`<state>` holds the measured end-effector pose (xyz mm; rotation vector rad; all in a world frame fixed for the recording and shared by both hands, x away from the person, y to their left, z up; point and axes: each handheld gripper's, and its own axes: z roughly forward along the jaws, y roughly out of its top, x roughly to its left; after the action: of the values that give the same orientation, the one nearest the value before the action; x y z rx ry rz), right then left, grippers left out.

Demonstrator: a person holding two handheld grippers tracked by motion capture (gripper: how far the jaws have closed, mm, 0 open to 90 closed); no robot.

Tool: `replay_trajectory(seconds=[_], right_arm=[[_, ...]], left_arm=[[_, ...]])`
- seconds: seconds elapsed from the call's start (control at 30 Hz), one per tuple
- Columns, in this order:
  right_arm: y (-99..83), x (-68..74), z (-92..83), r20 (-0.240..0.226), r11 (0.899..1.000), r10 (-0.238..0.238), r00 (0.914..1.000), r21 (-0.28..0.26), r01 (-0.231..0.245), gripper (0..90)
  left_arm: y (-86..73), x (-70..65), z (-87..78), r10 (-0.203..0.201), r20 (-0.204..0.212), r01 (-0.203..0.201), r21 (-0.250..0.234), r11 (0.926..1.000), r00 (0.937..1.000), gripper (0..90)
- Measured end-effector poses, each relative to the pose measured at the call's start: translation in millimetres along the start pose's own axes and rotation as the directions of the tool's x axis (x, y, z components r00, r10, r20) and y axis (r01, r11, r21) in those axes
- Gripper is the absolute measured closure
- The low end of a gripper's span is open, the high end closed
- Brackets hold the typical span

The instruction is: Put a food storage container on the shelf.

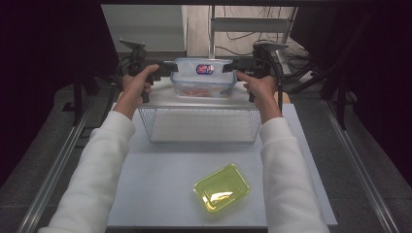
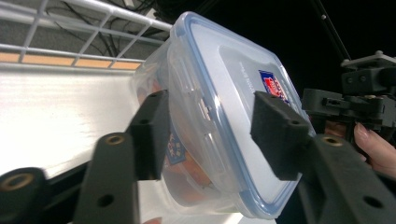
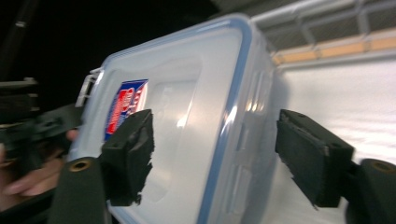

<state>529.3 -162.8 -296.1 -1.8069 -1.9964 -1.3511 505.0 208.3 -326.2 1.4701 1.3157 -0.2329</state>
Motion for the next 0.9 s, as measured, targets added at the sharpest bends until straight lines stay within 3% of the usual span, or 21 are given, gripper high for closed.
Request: replay_trajectory(seconds=[0.07,0.13,0.2,0.23,0.27,0.4,0.43,0.5,0.53,0.57,0.6,0.63,0.67,0.7,0.73,0.77,0.8,0.83,0.87,0.9], right_arm=[[-0.2,1.7,-1.3,0.008,1.000,-0.009,0.9999,-0.009,0.009,25.1],[-1.8,3.0,-8.5,-0.008,0.998,-0.049,0.9988,-0.047,0.048,24.3],[-4.5,5.1,-20.0,-0.001,0.991,-0.093,0.9957,-0.092,0.093,24.5],[-4.5,5.1,-20.0,-0.001,0.991,-0.093,0.9957,-0.092,0.093,24.5],[-8.8,7.7,-29.2,-0.001,0.984,-0.145,0.9894,-0.106,0.144,25.2],[-22.3,10.9,-41.8,0.018,0.964,-0.238,0.9712,-0.116,0.238,25.7],[-22.3,10.9,-41.8,0.018,0.964,-0.238,0.9712,-0.116,0.238,25.7],[-32.5,13.1,-49.6,-0.002,0.953,-0.281,0.9596,-0.115,0.279,26.2],[-43.9,16.9,-57.3,0.004,0.939,-0.326,0.9454,-0.113,0.324,26.5],[-48.1,18.5,-60.0,0.014,0.933,-0.344,0.9390,-0.109,0.343,26.6],[-48.1,18.5,-60.0,0.014,0.933,-0.344,0.9390,-0.109,0.343,26.6],[-61.6,21.5,-68.1,0.021,0.918,-0.385,0.9225,-0.096,0.386,26.6],[-61.6,21.5,-68.1,0.021,0.918,-0.385,0.9225,-0.096,0.386,26.6],[-73.4,22.2,-74.5,0.008,0.907,-0.413,0.9109,-0.088,0.412,26.6],[-79.0,22.1,-77.2,0.003,0.904,-0.420,0.9074,-0.085,0.419,26.7],[-89.2,21.4,-81.6,-0.006,0.898,-0.433,0.9012,-0.083,0.432,26.7],[-89.2,21.4,-81.6,-0.006,0.898,-0.433,0.9012,-0.083,0.432,26.7],[-107.8,17.8,-87.9,-0.024,0.888,-0.458,0.8888,-0.071,0.455,26.7],[-113.9,16.2,-89.7,-0.031,0.886,-0.463,0.8861,-0.064,0.460,26.7],[-121.7,13.6,-91.6,-0.038,0.881,-0.471,0.8812,-0.056,0.469,26.7]], left_arm=[[-0.2,-1.1,-1.0,0.007,0.001,-0.007,-0.003,1.0000,1.0000,43.5],[-1.8,-7.2,-7.1,0.046,0.005,-0.046,-0.025,0.9987,0.9989,40.7],[-4.8,-13.5,-14.9,0.095,-0.018,-0.095,-0.038,0.9947,0.9953,36.6],[-4.8,-13.5,-14.9,0.095,-0.018,-0.095,-0.038,0.9947,0.9953,34.7],[-9.9,-19.3,-21.5,0.135,-0.029,-0.136,-0.044,0.9897,0.9904,32.8],[-20.2,-27.1,-31.3,0.175,-0.023,-0.176,-0.046,0.9834,0.9843,28.4],[-26.0,-31.5,-36.2,0.195,-0.031,-0.197,-0.047,0.9793,0.9802,28.4],[-37.9,-38.9,-45.4,0.231,-0.031,-0.232,-0.054,0.9711,0.9724,26.7],[-48.2,-45.1,-51.8,0.268,-0.041,-0.269,-0.051,0.9616,0.9627,25.7],[-54.7,-48.8,-54.9,0.295,-0.054,-0.298,-0.041,0.9538,0.9538,25.4],[-54.7,-48.8,-54.9,0.295,-0.054,-0.298,-0.041,0.9538,0.9538,24.8],[-69.1,-55.0,-60.9,0.334,-0.068,-0.337,-0.026,0.9413,0.9400,24.8],[-69.1,-55.0,-60.9,0.334,-0.068,-0.337,-0.026,0.9413,0.9400,24.6],[-82.6,-58.9,-66.1,0.361,-0.075,-0.363,-0.020,0.9316,0.9297,24.4],[-92.4,-60.7,-70.2,0.374,-0.075,-0.377,-0.021,0.9261,0.9243,24.5],[-100.6,-62.0,-73.3,0.383,-0.076,-0.385,-0.023,0.9225,0.9207,24.5],[-100.6,-62.0,-73.3,0.383,-0.076,-0.385,-0.023,0.9225,0.9207,24.6],[-110.6,-62.9,-76.9,0.392,-0.074,-0.394,-0.026,0.9186,0.9171,24.7],[-124.8,-63.6,-82.1,0.406,-0.075,-0.409,-0.023,0.9123,0.9107,24.6],[-130.4,-63.2,-84.9,0.410,-0.073,-0.413,-0.027,0.9104,0.9092,24.6]])
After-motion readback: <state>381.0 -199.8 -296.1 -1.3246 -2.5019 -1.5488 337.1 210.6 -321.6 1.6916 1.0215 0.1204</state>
